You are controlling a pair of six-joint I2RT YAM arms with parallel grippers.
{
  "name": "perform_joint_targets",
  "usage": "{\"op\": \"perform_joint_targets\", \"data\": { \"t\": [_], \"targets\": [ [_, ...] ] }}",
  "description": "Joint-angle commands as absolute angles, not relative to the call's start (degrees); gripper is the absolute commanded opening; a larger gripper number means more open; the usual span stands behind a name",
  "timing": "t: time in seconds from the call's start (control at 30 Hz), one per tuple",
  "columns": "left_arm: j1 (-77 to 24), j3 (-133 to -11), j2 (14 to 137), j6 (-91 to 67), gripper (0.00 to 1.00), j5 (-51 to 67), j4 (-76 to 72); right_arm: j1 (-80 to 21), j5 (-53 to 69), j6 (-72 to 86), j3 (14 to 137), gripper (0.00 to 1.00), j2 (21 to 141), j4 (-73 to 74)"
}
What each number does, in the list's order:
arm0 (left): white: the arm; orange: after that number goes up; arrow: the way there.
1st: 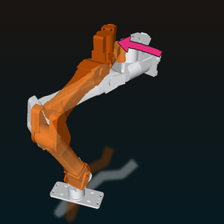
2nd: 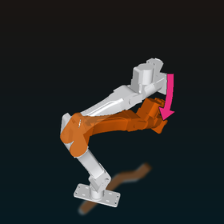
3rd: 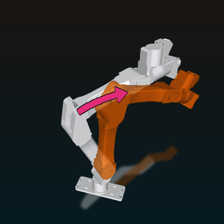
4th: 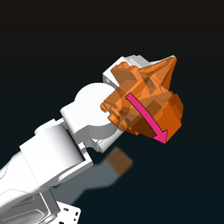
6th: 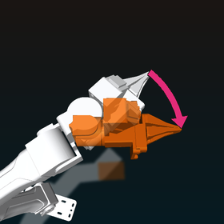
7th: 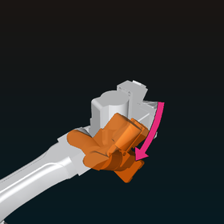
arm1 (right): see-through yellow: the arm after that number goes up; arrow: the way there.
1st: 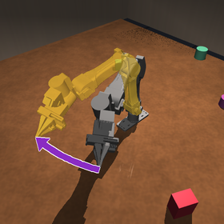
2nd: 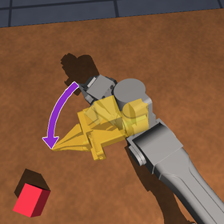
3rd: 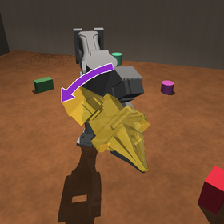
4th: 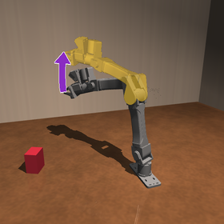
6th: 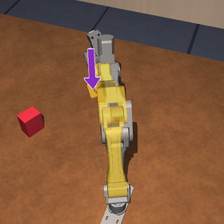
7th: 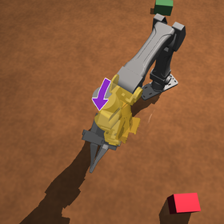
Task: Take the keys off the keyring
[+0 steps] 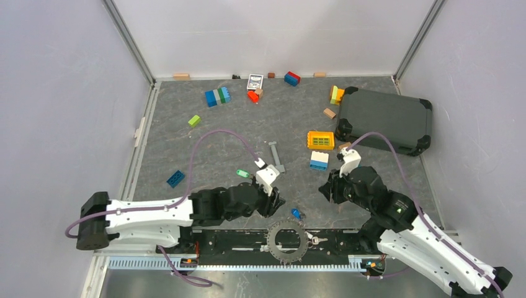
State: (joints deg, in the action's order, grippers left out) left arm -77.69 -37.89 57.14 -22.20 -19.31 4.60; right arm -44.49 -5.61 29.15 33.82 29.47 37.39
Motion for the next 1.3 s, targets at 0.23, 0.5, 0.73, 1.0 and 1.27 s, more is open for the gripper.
{"op": "perform_joint_targets", "data": {
  "t": [0.23,0.5,0.73,1.0,1.27],
  "targets": [
    [-78.7,-32.9,66.1,-27.8,0.6,-7.3,6.0,-44.3,19.9,39.2,18.3,0.5,26.4,37.8],
    [-83.7,-31.1,70.9,-31.0,0.61,-7.6,4.1,-44.3,25.6,44.1,5.6,0.51,24.2,27.5],
    [-88.1,-30.1,74.1,-34.9,0.6,-10.3,5.5,-44.4,27.2,43.6,3.0,0.51,26.3,23.0],
    [-88.9,-27.8,74.6,-37.0,0.59,-11.1,3.9,-44.4,30.5,32.2,5.9,0.51,29.9,27.4],
    [-88.9,-27.7,75.6,-37.1,0.6,-11.1,3.0,-44.4,31.9,29.3,6.0,0.52,31.6,24.7]
  ]
}}
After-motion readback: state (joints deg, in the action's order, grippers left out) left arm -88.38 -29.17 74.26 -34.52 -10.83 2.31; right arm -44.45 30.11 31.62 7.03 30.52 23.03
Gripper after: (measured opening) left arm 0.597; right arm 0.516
